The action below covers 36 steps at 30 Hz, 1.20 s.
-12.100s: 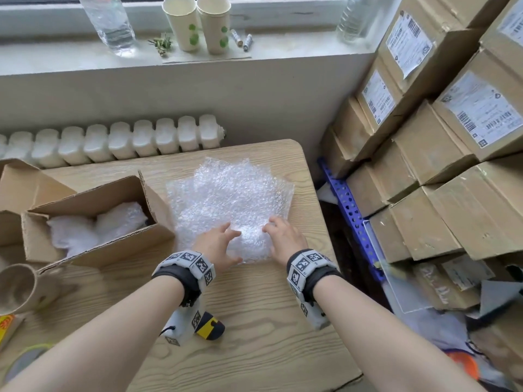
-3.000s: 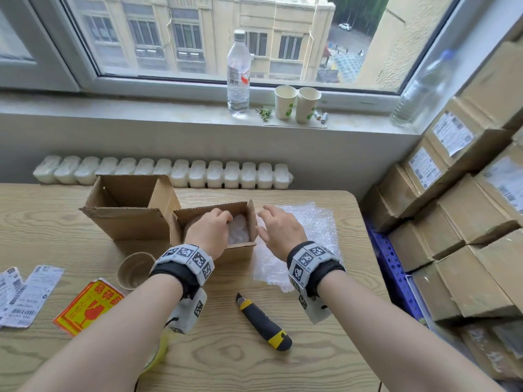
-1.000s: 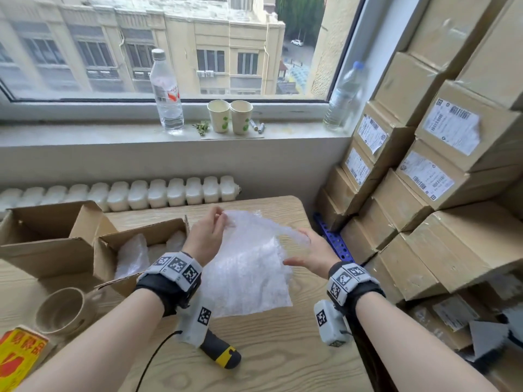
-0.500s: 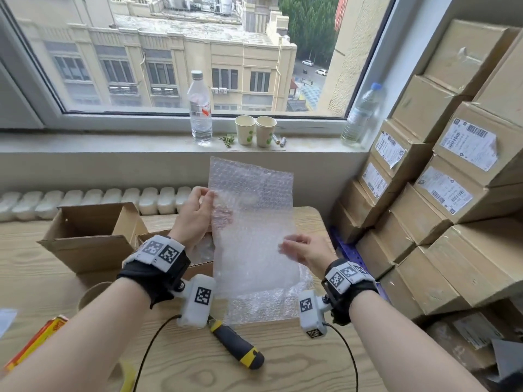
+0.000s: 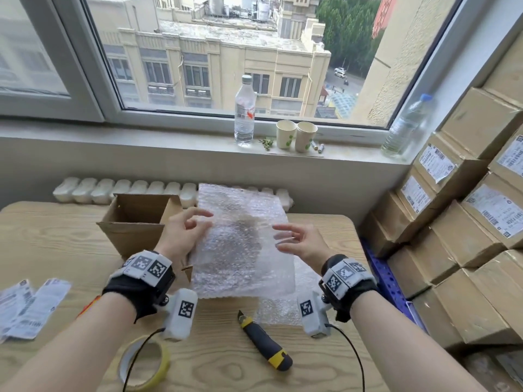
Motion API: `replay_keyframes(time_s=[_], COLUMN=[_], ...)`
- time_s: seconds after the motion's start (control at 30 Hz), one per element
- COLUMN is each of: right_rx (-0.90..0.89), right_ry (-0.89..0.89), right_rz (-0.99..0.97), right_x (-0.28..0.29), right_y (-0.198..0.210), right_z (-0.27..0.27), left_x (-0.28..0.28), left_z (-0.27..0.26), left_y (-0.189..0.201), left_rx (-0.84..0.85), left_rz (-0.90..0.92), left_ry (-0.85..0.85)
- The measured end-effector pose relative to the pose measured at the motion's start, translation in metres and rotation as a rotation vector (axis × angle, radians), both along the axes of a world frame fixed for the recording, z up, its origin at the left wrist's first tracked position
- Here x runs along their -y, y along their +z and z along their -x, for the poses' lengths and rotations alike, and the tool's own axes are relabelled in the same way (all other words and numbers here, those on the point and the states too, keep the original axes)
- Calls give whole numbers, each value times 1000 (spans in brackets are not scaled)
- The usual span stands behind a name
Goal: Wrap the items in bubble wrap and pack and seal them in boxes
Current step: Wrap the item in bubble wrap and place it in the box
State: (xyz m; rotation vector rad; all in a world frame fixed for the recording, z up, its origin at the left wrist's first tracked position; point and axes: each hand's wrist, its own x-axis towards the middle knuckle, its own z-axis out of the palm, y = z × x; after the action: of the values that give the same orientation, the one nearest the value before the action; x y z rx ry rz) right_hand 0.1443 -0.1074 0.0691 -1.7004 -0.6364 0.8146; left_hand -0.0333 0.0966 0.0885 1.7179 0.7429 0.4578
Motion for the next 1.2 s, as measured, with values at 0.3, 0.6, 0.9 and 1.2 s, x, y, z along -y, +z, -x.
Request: replay_keyframes(time_s=[0.3,0.6,0.9,1.2], right_rx=[407,496,657,1477], right_ry=[144,91,-9,203], right_rz=[222,151,17,-63], right_x=[-28,-43,-53,-65], right_y=[9,26,23,-12], right_z=[6,-4,-5,21], left_x=[-25,-45,-52,-51], left_z=[35,43,40,66], left_y=[-11,-11,-9,-42], left_rx=[-209,-161,-92,-82], left_rz=[-364,-256,-524,-912], left_ry=[-145,-99,130,97])
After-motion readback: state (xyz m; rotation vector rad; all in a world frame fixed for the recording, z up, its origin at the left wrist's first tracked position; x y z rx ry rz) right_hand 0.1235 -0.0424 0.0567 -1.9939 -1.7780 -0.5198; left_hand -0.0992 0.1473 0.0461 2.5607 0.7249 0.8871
